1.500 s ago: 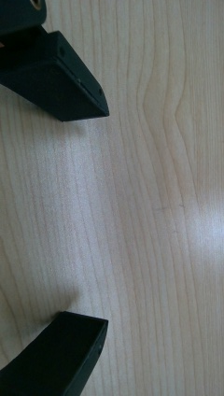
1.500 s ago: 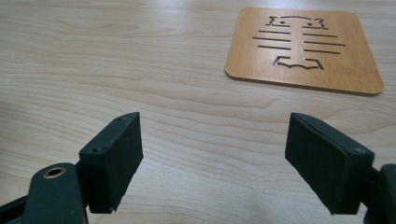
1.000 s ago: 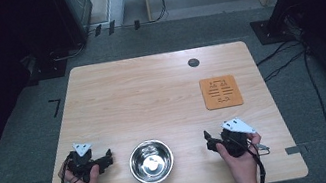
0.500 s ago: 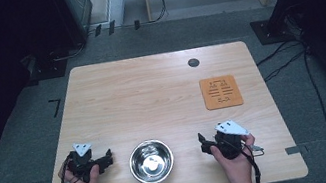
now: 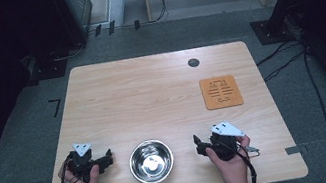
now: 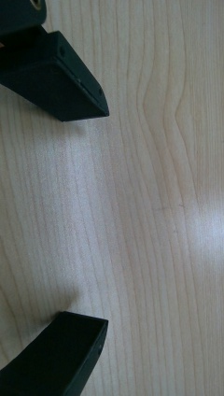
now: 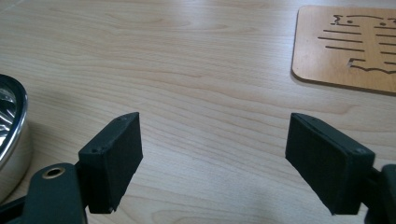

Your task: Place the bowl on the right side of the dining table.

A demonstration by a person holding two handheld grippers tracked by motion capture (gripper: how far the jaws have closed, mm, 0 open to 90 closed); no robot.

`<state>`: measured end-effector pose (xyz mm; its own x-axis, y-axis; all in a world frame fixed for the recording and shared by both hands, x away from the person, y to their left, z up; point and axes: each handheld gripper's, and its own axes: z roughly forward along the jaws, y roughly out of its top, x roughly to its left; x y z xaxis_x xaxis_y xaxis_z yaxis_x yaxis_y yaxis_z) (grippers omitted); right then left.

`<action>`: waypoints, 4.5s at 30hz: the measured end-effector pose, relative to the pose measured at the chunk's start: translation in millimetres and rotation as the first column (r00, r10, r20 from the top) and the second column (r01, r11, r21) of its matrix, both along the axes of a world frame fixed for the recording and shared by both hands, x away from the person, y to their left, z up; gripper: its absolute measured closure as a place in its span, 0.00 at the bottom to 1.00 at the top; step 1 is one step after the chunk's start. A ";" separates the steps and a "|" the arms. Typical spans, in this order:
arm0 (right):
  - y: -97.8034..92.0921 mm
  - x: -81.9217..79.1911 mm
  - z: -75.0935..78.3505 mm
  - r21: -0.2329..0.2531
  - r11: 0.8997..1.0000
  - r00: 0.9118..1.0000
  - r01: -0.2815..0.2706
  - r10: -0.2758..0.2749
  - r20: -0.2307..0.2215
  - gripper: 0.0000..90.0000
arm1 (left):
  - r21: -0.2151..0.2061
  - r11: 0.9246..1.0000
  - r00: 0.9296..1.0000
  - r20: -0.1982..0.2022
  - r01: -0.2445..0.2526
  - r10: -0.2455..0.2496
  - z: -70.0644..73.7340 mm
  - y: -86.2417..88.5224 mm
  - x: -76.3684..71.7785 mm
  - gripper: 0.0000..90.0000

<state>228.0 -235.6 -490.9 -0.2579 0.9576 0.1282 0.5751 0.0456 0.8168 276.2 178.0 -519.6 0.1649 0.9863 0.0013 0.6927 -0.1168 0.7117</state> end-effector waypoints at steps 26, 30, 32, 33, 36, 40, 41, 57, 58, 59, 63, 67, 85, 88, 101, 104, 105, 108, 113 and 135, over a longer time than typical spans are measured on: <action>23.5 -0.7 -2.8 0.039 0.998 0.999 -0.053 0.052 0.002 0.21 | 0.000 1.000 1.000 0.000 0.000 0.000 0.0 0.0 0.0 0.01; 28.9 -1.4 -3.5 0.038 0.997 0.998 -0.061 0.061 0.001 0.21 | 0.000 1.000 1.000 0.000 0.000 0.000 0.0 0.0 0.0 0.01; 31.4 -1.6 -4.0 0.036 0.997 0.998 -0.067 0.067 0.004 0.21 | 0.000 1.000 1.000 0.000 0.000 0.000 0.0 0.0 0.0 0.01; 32.9 -1.9 -4.2 0.036 0.997 0.998 -0.069 0.069 0.003 0.21 | 0.000 1.000 1.000 0.000 0.000 0.000 0.0 0.0 0.0 0.01; 36.4 -2.2 -4.9 0.033 0.996 0.997 -0.078 0.078 0.008 0.21 | 0.000 1.000 1.000 0.000 0.000 0.000 0.0 0.0 0.0 0.01; 40.2 -2.7 -5.3 0.035 0.996 0.996 -0.084 0.084 0.010 0.21 | 0.000 1.000 1.000 0.000 0.000 0.000 0.0 0.0 0.0 0.01; 41.3 -2.9 -5.2 0.038 0.996 0.996 -0.085 0.084 0.010 0.21 | 0.000 1.000 1.000 0.000 0.000 0.000 0.0 0.0 0.0 0.01; 55.8 -4.0 -2.3 0.047 0.993 0.993 -0.111 0.109 0.035 0.22 | 0.000 1.000 1.000 0.000 0.000 0.000 0.0 0.0 0.0 0.01; 56.6 -4.0 -2.1 0.050 0.993 0.993 -0.112 0.110 0.034 0.22 | 0.000 1.000 1.000 0.000 0.000 0.000 0.0 0.0 0.0 0.01; 57.4 -3.6 -2.1 0.050 0.992 0.993 -0.115 0.114 0.038 0.23 | 0.000 1.000 1.000 0.000 0.000 0.000 0.0 0.0 0.0 0.01; 62.2 -3.6 -2.7 0.061 0.990 0.991 -0.129 0.127 0.035 0.23 | 0.000 1.000 1.000 0.000 0.000 0.000 0.0 0.0 0.0 0.01; 68.0 -4.3 -4.2 0.067 0.987 0.989 -0.148 0.146 0.028 0.24 | 0.000 1.000 1.000 0.000 0.000 0.000 0.0 0.0 0.0 0.01; 91.1 1.4 -19.5 0.109 0.972 0.975 -0.208 0.214 -0.053 0.27 | 0.000 1.000 1.000 0.000 0.000 0.000 0.0 0.0 0.0 0.01; 94.7 1.2 -22.0 0.105 0.970 0.973 -0.218 0.225 -0.055 0.37 | 0.000 1.000 1.000 0.000 0.000 0.000 0.0 0.0 0.0 0.01; 99.0 0.2 -29.1 0.154 0.936 0.939 -0.318 0.333 -0.085 0.78 | 0.000 1.000 1.000 0.000 0.000 0.000 0.0 0.0 0.0 0.01; 96.2 1.0 -29.3 0.152 0.940 0.944 -0.305 0.320 -0.084 0.85 | 0.000 1.000 1.000 0.000 0.000 0.000 0.0 0.0 0.0 0.01; 95.6 0.8 -29.3 0.148 0.942 0.945 -0.302 0.316 -0.086 0.86 | 0.000 1.000 1.000 0.000 0.000 0.000 0.0 0.0 0.0 0.01; 94.3 0.7 -28.3 0.143 0.945 0.946 -0.294 0.309 -0.097 0.86 | 0.000 1.000 1.000 0.000 0.000 0.000 0.0 0.0 -0.1 0.01; 90.2 0.8 -27.4 0.152 0.940 0.942 -0.305 0.321 -0.099 0.88 | 0.000 1.000 1.000 0.000 0.000 0.000 0.0 0.0 0.0 0.01; 58.5 3.7 -23.3 0.321 0.918 0.953 -0.233 0.281 -0.114 0.95 | 0.000 1.000 1.000 0.000 0.000 0.000 0.0 0.0 0.0 0.01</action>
<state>231.7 -177.1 -514.2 -0.4435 0.7711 0.4568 0.6963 -0.0244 0.7173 276.2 178.0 -519.7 0.1653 0.9862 0.0015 0.6925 -0.1171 0.7119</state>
